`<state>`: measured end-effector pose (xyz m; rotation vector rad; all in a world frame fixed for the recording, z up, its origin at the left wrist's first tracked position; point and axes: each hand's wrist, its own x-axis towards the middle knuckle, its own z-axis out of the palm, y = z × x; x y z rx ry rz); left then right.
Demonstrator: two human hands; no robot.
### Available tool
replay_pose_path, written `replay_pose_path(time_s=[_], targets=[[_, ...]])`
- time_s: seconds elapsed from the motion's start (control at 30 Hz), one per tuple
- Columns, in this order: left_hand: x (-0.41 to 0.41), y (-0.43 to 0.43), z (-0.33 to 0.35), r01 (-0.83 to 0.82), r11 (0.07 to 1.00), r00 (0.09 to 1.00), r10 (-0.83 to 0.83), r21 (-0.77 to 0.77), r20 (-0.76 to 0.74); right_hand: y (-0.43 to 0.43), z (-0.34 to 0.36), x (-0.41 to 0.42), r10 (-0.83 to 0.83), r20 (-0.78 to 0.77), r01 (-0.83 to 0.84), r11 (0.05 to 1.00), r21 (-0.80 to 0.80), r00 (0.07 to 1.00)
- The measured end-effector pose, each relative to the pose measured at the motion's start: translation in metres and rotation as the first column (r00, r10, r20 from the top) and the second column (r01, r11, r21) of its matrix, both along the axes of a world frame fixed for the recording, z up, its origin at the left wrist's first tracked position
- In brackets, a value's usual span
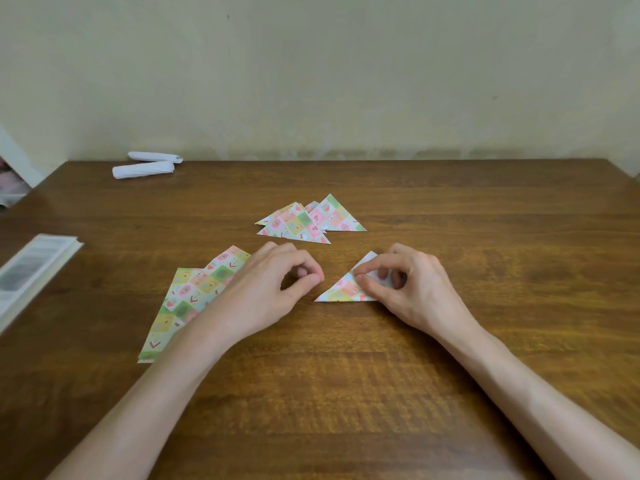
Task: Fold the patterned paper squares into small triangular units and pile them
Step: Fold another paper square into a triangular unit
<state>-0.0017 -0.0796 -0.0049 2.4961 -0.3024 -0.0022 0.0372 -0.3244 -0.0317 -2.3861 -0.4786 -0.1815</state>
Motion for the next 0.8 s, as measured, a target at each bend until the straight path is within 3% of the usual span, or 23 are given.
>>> replay_pose_path(time_s=[0.23, 0.8], targets=[[0.007, -0.014, -0.009, 0.041, 0.997, 0.997, -0.036, -0.067, 0.075, 0.000, 0.000, 0.000, 0.002, 0.000, -0.002, 1.000, 0.006, 1.000], [0.009, -0.010, -0.014, 0.035, 0.998, 0.999, -0.034, -0.061, 0.008, -0.001, 0.002, -0.001, -0.004, -0.033, 0.004, 1.000, 0.021, 0.999]])
